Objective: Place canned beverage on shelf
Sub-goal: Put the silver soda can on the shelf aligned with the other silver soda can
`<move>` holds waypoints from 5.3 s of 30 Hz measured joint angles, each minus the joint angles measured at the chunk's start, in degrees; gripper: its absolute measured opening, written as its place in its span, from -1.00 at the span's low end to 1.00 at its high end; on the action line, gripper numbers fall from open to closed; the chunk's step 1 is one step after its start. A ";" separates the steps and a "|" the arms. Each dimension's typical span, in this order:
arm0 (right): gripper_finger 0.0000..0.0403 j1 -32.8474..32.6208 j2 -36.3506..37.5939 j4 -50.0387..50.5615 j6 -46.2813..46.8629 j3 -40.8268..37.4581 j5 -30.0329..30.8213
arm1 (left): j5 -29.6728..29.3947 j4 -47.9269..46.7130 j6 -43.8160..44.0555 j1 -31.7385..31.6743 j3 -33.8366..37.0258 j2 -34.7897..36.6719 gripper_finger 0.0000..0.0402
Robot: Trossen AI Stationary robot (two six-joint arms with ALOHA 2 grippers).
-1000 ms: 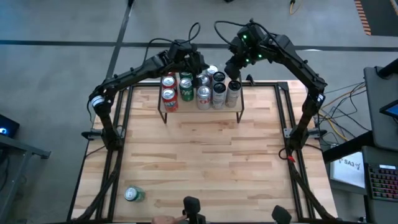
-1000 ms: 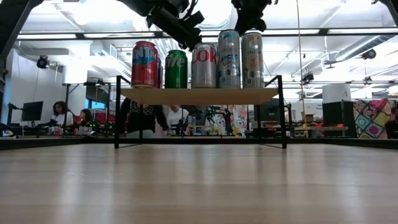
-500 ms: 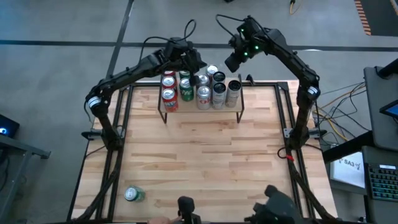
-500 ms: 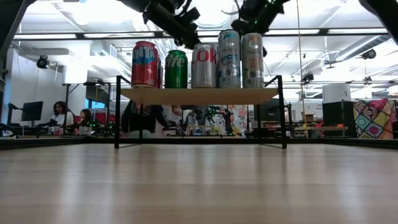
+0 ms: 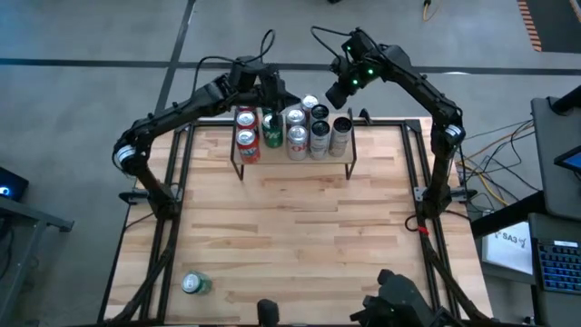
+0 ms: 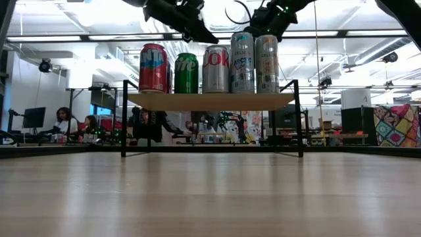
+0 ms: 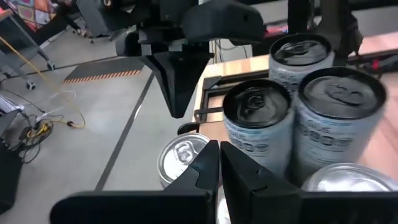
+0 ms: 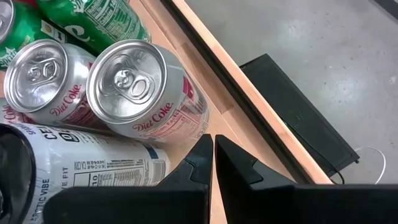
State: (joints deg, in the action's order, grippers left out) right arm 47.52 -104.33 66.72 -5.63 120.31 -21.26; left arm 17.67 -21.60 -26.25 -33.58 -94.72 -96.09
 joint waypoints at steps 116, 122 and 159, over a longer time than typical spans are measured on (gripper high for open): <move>-0.96 -6.64 -0.12 -2.87 16.13 0.44 11.54 | -9.66 31.71 2.79 0.00 43.52 32.63 -1.00; -0.96 -6.91 -1.17 -5.14 14.91 0.44 10.30 | -9.66 31.77 2.79 0.00 43.55 32.63 -1.00; -0.96 -7.80 -0.05 -10.03 1.53 8.51 8.27 | -9.20 32.05 4.85 0.22 43.55 31.97 -1.00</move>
State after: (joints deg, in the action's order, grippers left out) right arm 39.72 -104.38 56.69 -4.10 128.82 -12.99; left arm 8.47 10.45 -21.41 -33.36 -51.18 -64.12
